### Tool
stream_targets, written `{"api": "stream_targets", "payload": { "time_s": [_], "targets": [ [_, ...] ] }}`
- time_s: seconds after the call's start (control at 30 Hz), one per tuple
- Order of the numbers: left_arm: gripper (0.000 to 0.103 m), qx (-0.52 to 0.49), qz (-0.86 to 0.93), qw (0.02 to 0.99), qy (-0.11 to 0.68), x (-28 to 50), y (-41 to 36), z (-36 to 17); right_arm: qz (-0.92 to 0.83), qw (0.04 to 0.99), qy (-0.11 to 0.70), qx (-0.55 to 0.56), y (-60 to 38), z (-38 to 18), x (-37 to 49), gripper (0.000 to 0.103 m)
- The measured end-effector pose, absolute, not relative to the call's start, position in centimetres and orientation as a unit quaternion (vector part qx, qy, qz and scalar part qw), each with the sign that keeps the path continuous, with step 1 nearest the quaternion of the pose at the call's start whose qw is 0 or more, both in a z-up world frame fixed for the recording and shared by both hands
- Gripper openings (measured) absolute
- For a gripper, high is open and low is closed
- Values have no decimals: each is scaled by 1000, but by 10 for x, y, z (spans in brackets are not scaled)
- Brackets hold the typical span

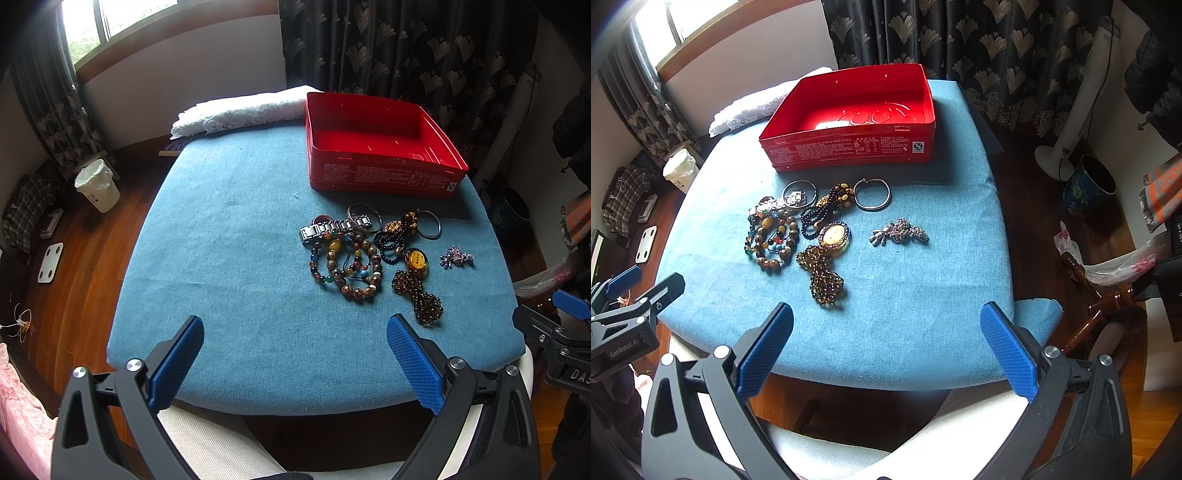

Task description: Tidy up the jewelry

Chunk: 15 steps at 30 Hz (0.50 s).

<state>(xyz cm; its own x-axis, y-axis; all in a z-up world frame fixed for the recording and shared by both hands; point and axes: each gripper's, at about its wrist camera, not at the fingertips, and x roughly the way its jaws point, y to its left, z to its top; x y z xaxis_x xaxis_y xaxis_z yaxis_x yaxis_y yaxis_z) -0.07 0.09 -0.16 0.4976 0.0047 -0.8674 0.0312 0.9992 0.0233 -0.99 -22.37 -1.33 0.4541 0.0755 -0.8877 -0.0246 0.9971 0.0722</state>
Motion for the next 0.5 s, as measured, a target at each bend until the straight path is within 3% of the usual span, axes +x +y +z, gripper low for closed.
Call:
{"api": "stream_targets", "payload": {
  "time_s": [0.5],
  "targets": [
    [97, 18, -7, 865, 501, 0, 0, 0, 29, 853, 521, 24, -224, -14, -9, 98]
  ]
}}
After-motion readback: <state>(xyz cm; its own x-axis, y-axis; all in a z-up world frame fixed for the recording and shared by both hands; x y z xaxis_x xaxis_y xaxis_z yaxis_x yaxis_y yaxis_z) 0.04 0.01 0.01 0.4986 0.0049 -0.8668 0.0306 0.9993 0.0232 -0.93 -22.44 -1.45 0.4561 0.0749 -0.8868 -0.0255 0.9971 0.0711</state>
